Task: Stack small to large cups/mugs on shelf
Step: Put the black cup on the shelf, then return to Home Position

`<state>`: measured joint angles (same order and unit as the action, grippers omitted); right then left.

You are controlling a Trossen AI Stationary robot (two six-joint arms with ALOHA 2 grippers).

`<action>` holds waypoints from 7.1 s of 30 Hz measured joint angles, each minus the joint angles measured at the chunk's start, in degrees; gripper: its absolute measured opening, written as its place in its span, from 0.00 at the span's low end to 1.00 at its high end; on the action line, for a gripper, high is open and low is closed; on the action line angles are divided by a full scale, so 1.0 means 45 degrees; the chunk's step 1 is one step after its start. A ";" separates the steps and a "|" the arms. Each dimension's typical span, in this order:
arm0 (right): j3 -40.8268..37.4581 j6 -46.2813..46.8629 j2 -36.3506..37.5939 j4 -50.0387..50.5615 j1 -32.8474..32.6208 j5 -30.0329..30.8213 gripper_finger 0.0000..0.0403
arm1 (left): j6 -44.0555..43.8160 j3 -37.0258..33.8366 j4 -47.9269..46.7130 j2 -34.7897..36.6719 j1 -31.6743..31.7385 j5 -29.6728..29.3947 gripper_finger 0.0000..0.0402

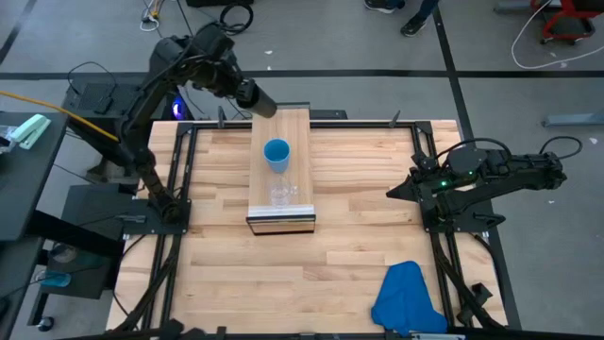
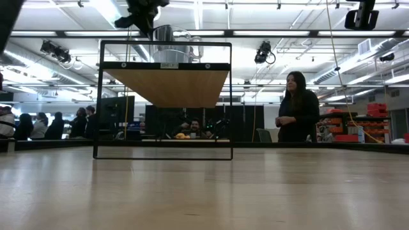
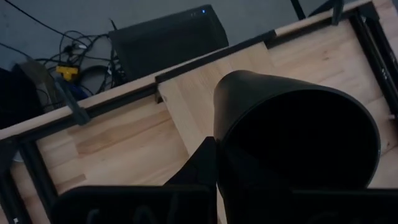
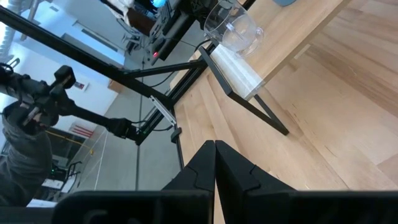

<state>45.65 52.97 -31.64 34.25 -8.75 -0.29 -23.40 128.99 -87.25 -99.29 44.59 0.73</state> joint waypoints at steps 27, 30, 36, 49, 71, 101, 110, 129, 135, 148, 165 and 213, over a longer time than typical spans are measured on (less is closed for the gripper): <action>0.0000 -0.0087 0.0000 0.0001 -0.0005 0.0003 0.04 | 0.0299 0.1082 -0.0611 -0.2713 -0.1129 -0.0173 0.02; 0.0000 -0.0067 0.0000 -0.0003 -0.0005 0.0001 0.04 | 0.0330 0.1082 -0.0593 -0.2704 -0.1129 -0.0380 0.02; 0.0000 -0.0044 0.0000 0.0002 -0.0005 0.0003 0.04 | 0.0345 0.1077 -0.0609 -0.2700 -0.1131 -0.0438 0.02; 0.0000 -0.0073 0.0000 -0.0001 -0.0010 0.0003 0.04 | 0.0488 0.0893 -0.0615 -0.2700 -0.1246 -0.0318 0.02; 0.0000 -0.0128 0.0000 -0.0002 -0.0010 0.0003 0.04 | 0.0491 0.0878 -0.0611 -0.3133 -0.1212 0.0331 0.02; 0.0000 -0.0151 0.0002 -0.0001 -0.0010 0.0003 0.04 | 0.0241 0.0878 -0.0611 -0.3210 -0.1091 0.0132 0.07; 0.0000 -0.0151 0.0000 -0.0001 -0.0010 0.0003 0.04 | 0.0340 0.0878 -0.0616 -0.3210 -0.1091 0.0137 0.07; 0.0000 -0.0151 0.0000 -0.0003 -0.0010 0.0003 0.04 | 0.0491 0.0883 -0.0615 -0.3210 -0.1091 0.0142 0.28; 0.0000 -0.0238 0.0004 0.0001 -0.0010 0.0003 0.04 | 0.0629 0.0883 -0.0616 -0.3210 -0.1110 0.0305 0.32; 0.0000 -0.0340 0.0000 0.0002 -0.0010 0.0003 0.04 | 0.0727 0.0883 -0.0616 -0.3210 -0.1110 0.1011 0.33; 0.0000 -0.0340 0.0005 0.0002 -0.0010 0.0003 0.04 | 0.1010 0.0883 -0.0612 -0.3210 -0.1091 0.1152 0.34; 0.0000 -0.0471 0.0000 -0.0003 -0.0005 0.0003 0.04 | 0.1199 0.0911 -0.0603 0.4463 -0.3136 -0.4727 0.39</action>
<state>45.65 50.85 -31.64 34.24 -8.78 -0.27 -18.00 133.09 -89.96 -79.20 30.48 -20.54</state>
